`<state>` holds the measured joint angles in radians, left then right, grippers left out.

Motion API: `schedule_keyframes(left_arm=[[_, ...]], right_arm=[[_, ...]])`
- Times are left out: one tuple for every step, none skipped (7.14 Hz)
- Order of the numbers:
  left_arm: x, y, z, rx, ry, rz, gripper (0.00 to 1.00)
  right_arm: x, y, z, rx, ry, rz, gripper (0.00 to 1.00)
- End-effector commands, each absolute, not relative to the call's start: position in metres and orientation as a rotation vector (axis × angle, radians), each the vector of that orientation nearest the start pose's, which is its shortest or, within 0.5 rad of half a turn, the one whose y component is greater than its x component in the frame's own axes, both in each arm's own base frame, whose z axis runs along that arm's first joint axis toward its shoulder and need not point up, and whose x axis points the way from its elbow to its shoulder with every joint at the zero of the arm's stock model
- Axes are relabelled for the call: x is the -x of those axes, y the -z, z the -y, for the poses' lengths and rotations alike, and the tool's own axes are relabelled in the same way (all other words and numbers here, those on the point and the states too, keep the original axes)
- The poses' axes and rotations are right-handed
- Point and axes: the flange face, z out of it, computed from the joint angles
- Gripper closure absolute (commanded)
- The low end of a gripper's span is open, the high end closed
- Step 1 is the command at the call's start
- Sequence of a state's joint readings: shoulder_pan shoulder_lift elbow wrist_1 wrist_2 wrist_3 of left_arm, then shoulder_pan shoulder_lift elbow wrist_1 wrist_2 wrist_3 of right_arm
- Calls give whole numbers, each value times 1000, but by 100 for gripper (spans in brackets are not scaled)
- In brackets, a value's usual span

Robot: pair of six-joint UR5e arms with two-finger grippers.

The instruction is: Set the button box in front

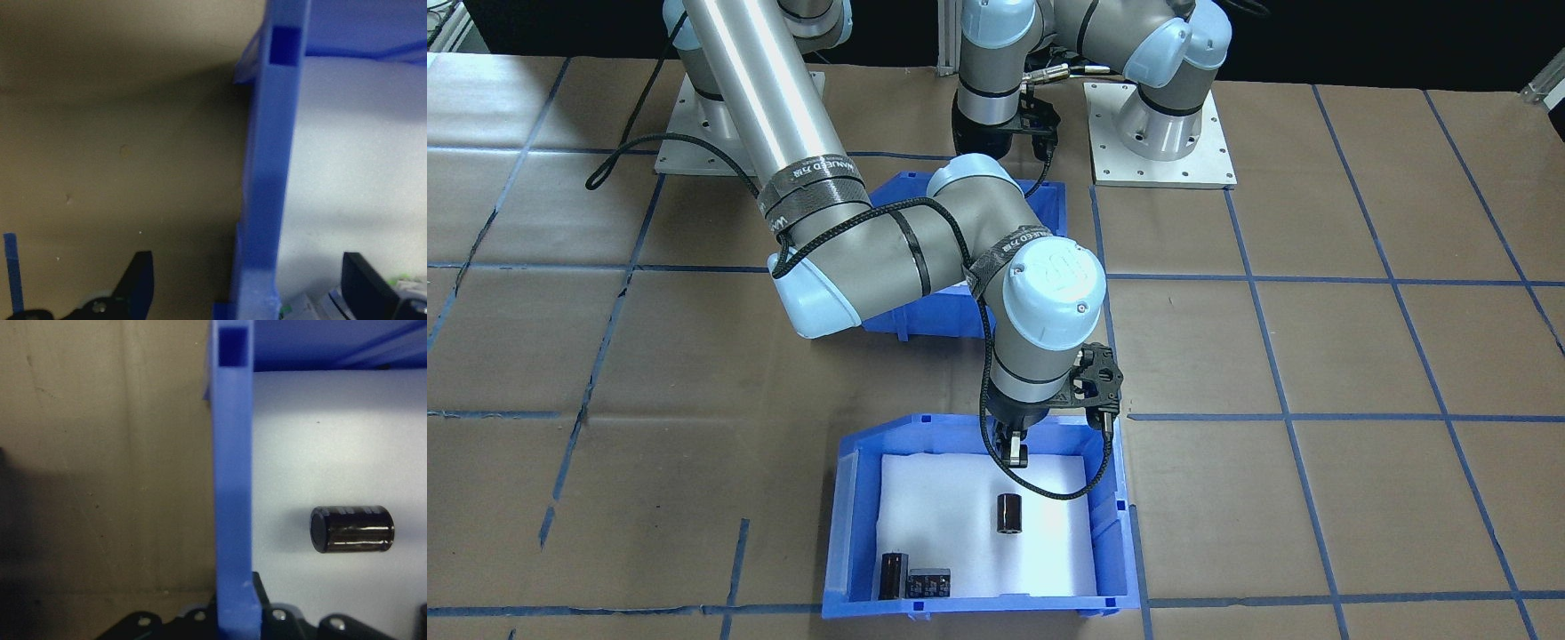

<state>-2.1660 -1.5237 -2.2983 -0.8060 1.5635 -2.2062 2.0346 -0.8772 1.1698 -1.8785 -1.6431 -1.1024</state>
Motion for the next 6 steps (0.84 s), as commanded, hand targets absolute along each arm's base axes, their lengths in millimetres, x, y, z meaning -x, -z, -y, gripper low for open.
schedule_keyframes(left_arm=[[333, -245, 255, 2338, 35, -2264, 100], [331, -257, 254, 2355, 52, -2286, 100], [326, -269, 261, 2356, 121, -2315, 100], [307, -289, 270, 2334, 313, -2357, 100], [280, -300, 290, 2389, 359, -2303, 100], [258, -305, 315, 2384, 385, -2293, 100]], right_arm=[[-426, -306, 619, 2276, 32, -2301, 92], [-399, -317, 630, 2243, 38, -2335, 92], [-358, -329, 649, 2246, 33, -2336, 92], [-314, -340, 660, 2218, -20, -2346, 92], [-266, -356, 669, 2190, -67, -2350, 92], [-216, -376, 674, 2168, -74, -2366, 92]])
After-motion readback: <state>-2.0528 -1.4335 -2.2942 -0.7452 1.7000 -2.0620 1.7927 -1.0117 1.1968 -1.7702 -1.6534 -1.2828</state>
